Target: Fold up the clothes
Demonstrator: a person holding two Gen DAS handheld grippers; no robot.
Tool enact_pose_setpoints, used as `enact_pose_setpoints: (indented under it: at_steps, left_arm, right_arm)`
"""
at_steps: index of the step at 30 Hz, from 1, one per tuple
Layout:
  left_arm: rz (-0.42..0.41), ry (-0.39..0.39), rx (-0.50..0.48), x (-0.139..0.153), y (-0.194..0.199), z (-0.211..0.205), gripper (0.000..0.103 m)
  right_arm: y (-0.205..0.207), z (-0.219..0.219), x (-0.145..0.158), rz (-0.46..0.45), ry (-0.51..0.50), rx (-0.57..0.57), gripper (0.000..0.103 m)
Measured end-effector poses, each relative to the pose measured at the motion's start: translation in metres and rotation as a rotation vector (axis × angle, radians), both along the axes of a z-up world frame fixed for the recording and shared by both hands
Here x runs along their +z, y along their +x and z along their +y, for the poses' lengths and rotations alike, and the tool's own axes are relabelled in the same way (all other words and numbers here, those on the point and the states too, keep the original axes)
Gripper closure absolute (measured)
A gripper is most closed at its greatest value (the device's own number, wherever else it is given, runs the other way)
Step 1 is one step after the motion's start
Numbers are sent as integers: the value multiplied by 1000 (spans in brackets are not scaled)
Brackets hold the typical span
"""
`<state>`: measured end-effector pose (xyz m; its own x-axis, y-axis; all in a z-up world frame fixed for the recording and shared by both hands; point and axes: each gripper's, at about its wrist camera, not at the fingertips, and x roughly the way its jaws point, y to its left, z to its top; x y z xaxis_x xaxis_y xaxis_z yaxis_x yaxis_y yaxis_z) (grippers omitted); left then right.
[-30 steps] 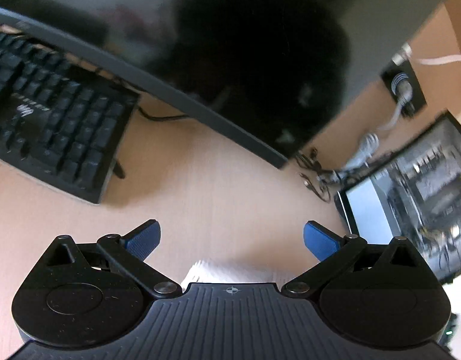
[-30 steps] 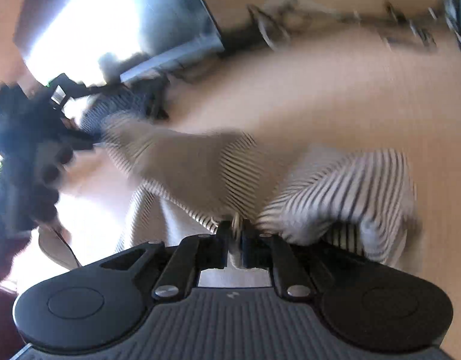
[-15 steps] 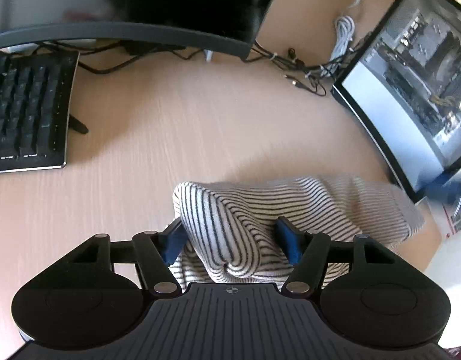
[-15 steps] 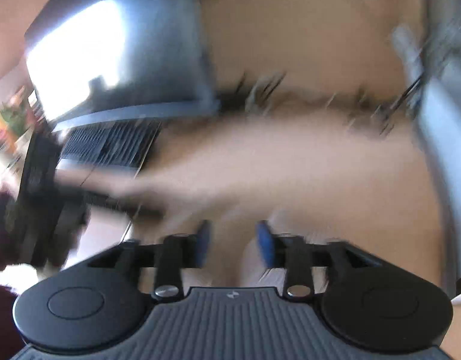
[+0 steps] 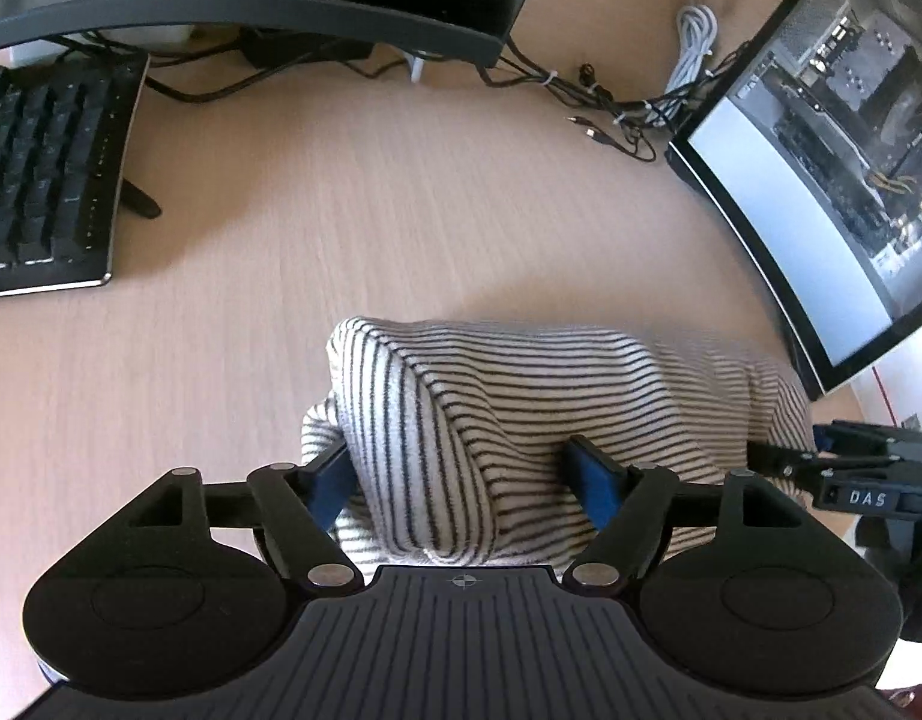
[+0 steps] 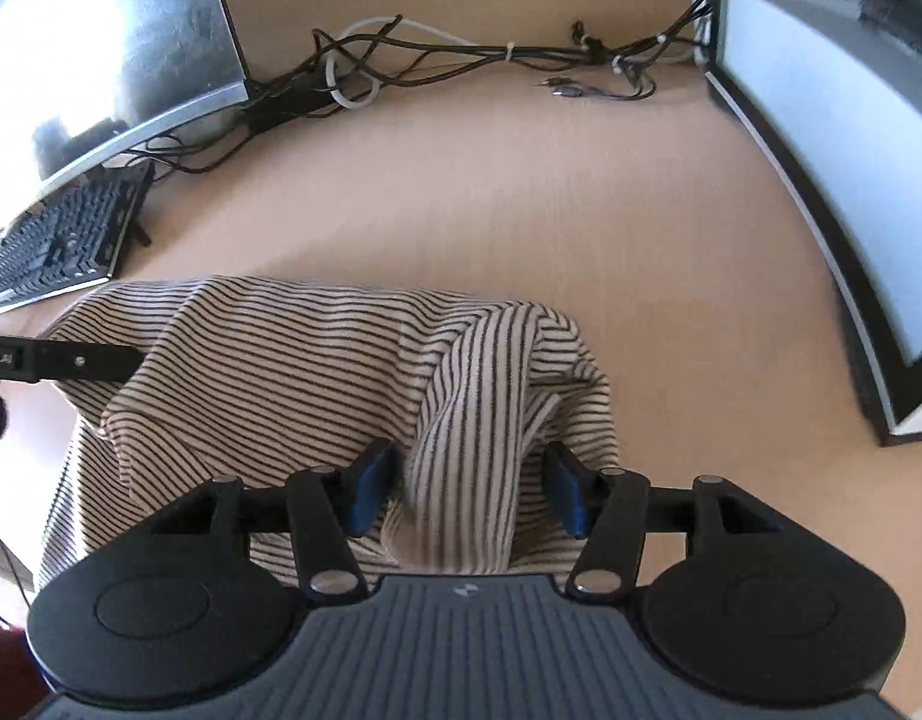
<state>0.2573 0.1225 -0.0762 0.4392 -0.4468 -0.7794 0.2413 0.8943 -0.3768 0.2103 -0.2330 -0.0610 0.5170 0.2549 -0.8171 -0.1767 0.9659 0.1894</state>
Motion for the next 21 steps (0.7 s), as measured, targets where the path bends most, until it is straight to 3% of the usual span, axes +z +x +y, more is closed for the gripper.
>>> enact_pose_setpoints:
  at_steps: [7, 15, 21]
  left_arm:
    - [-36, 29, 36, 0, 28, -15, 20]
    - [-80, 33, 125, 0, 92, -23, 21]
    - [-73, 46, 120, 3, 85, -15, 21]
  right_arm:
    - [15, 6, -6, -86, -14, 20, 41]
    - [98, 11, -7, -168, -91, 14, 41]
    - [119, 11, -4, -182, -158, 57, 41]
